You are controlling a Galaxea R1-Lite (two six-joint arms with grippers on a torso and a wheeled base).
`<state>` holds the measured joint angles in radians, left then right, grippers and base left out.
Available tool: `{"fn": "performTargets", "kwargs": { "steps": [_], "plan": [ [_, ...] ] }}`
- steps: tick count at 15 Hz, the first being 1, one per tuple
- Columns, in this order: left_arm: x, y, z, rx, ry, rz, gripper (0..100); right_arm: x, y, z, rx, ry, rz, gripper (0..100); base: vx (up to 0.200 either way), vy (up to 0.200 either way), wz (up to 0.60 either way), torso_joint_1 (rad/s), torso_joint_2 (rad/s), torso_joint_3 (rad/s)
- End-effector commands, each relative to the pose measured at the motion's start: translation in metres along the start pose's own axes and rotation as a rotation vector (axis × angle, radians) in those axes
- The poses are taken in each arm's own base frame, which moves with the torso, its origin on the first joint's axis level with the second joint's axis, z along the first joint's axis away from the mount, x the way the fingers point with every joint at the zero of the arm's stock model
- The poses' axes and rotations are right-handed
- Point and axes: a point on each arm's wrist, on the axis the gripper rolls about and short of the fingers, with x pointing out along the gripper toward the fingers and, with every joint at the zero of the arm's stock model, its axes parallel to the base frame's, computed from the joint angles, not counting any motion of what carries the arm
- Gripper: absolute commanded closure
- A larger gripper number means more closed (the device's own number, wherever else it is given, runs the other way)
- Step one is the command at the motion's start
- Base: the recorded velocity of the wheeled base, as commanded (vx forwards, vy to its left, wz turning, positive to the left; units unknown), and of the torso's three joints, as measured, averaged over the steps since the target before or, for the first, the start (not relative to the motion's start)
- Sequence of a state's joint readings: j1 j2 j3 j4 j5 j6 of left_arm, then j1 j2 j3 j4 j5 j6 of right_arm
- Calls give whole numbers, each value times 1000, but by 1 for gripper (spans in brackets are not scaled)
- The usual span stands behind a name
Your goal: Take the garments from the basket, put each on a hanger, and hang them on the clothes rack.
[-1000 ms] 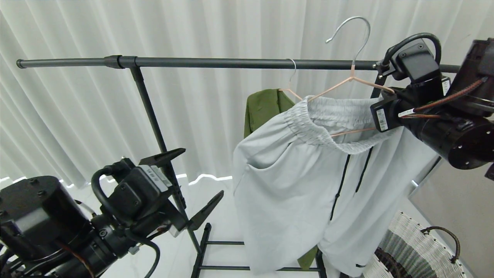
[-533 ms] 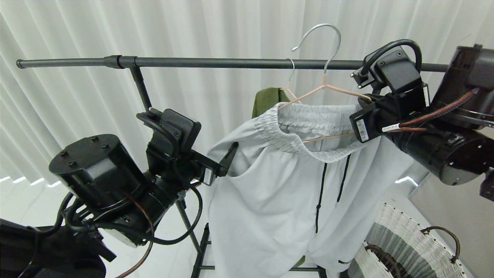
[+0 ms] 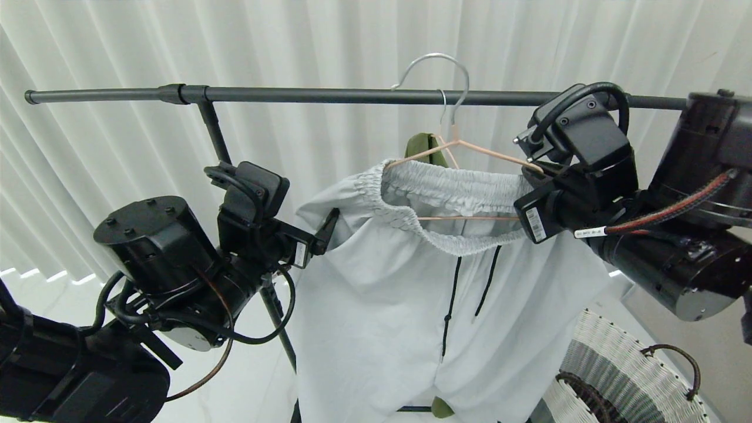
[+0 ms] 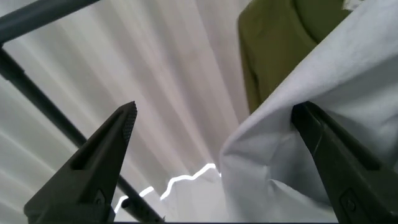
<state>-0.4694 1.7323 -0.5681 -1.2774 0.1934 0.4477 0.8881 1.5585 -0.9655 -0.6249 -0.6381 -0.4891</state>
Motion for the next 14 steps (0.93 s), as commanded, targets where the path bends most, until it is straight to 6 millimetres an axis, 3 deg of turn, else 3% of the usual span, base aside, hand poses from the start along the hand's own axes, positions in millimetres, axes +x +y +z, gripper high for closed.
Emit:
{"fn": "performTargets", "kwargs": {
  "steps": [1, 5, 9, 14],
  "plan": [
    [3, 3, -4, 4, 14, 13, 0, -6, 5, 2, 0, -11, 26, 100, 0, 0, 0, 0, 0, 0],
    [2, 5, -7, 4, 22, 16, 0, -3, 5, -3, -1, 7, 16, 100, 0, 0, 0, 0, 0, 0],
    [-4, 5, -7, 14, 17, -12, 0, 23, -32, -25, -10, 105, -135, 100, 0, 0, 0, 0, 0, 0],
    [-21, 3, -13, 24, 30, -73, 0, 35, -82, -47, -19, 208, -305, 100, 0, 0, 0, 0, 0, 0]
  ]
}}
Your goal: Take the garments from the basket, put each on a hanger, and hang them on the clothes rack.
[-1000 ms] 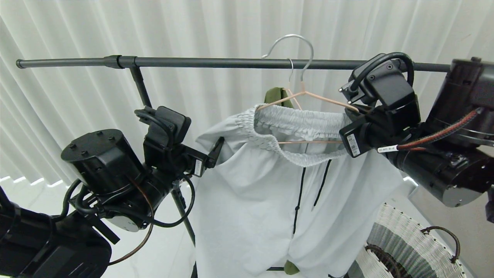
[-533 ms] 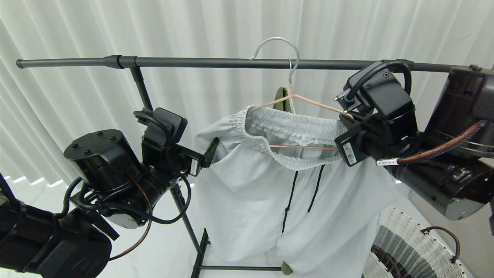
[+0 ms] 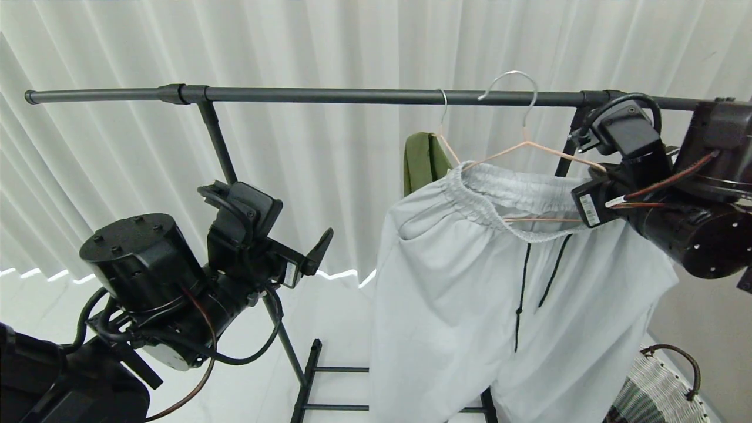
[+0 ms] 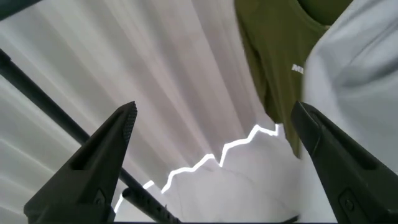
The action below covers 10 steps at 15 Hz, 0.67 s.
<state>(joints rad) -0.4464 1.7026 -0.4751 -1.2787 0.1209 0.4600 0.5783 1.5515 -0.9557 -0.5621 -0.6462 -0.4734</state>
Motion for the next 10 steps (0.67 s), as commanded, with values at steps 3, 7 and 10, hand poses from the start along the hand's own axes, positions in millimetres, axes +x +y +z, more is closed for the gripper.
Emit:
{"fn": "performTargets", "kwargs": {
  "steps": [3, 7, 10],
  "plan": [
    [-6, 0, -2, 1, 8, -5, 0, 0, -42, -11, 2, 64, -116, 100, 0, 0, 0, 0, 0, 0],
    [-7, -4, -16, 64, 65, -22, 0, -17, -76, -32, -19, 157, -198, 100, 0, 0, 0, 0, 0, 0],
    [-5, -6, -21, 69, 84, -31, 0, -34, -98, -44, -27, 217, -260, 100, 0, 0, 0, 0, 0, 0]
  ]
}}
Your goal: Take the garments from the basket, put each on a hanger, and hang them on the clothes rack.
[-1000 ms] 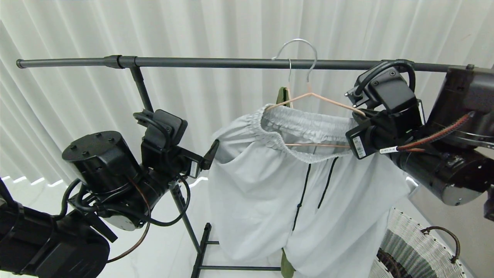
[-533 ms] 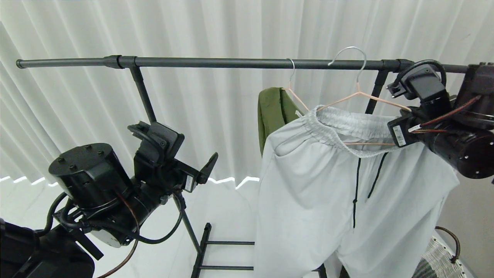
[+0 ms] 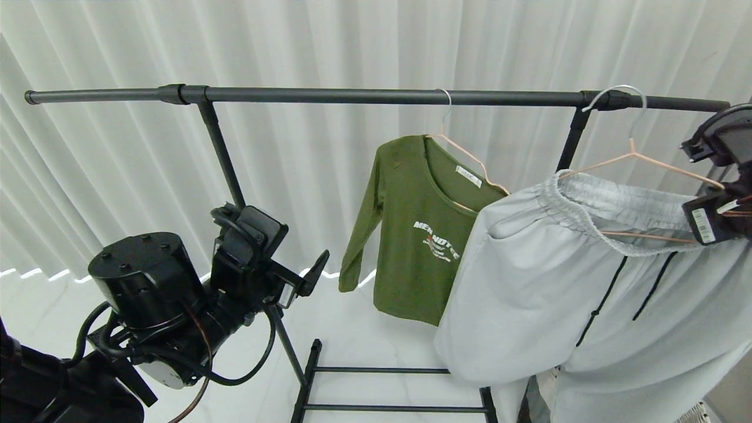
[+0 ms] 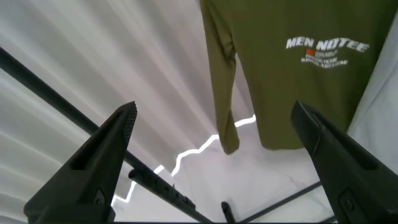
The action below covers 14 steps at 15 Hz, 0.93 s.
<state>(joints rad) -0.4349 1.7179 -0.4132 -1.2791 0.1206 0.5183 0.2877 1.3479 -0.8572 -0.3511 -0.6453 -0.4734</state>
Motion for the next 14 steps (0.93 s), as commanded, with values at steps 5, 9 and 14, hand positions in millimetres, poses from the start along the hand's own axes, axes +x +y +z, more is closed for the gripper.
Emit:
{"fn": "performTargets", "kwargs": {
  "steps": [5, 9, 14],
  "plan": [
    [2, -2, -3, 15, 5, -1, 0, -13, -38, -22, 25, 63, -128, 100, 0, 0, 0, 0, 0, 0],
    [3, -1, -3, 39, -1, 11, 0, -17, -37, -26, 22, 66, -125, 100, -50, 50, 0, 1, 1, 1],
    [3, -1, -3, 39, -2, 13, 0, -17, -37, -26, 22, 65, -124, 100, -200, 200, 0, -1, 2, 3]
  ]
}}
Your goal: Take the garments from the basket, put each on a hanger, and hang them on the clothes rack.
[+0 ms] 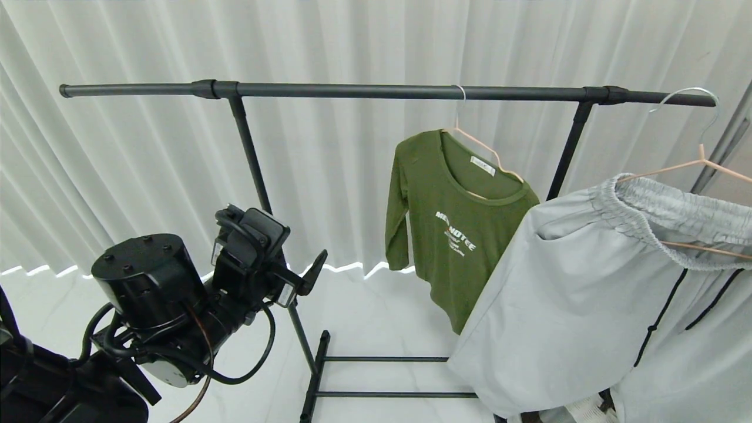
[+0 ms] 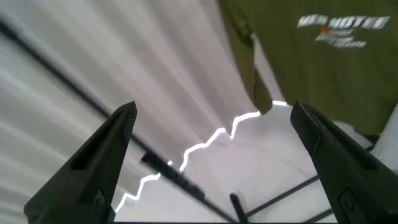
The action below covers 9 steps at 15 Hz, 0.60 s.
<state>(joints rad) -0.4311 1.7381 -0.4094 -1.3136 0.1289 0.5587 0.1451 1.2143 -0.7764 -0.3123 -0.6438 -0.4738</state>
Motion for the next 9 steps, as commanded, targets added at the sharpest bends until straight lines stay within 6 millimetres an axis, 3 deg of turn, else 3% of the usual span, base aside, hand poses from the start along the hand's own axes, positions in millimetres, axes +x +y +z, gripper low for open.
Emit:
{"fn": "performTargets", "kwargs": {
  "steps": [1, 3, 4, 9],
  "plan": [
    [0, 0, 0, 0, 1, -2, 0, 0, 1, 0, -1, 0, 2, 100, -200, 200, 0, -2, 2, 2],
    [0, 0, 0, -2, -1, 1, 0, -1, 3, 1, -3, -8, 15, 100, -200, 200, 0, 5, 5, 5],
    [1, 0, 0, -2, -2, 1, 0, -2, 5, 2, -3, -15, 28, 100, -200, 0, 0, 2, 2, 2],
    [1, 5, -2, -3, 3, 22, 0, -13, 28, 12, -28, -74, 147, 100, 0, 0, 0, 0, 0, 0]
  ]
}}
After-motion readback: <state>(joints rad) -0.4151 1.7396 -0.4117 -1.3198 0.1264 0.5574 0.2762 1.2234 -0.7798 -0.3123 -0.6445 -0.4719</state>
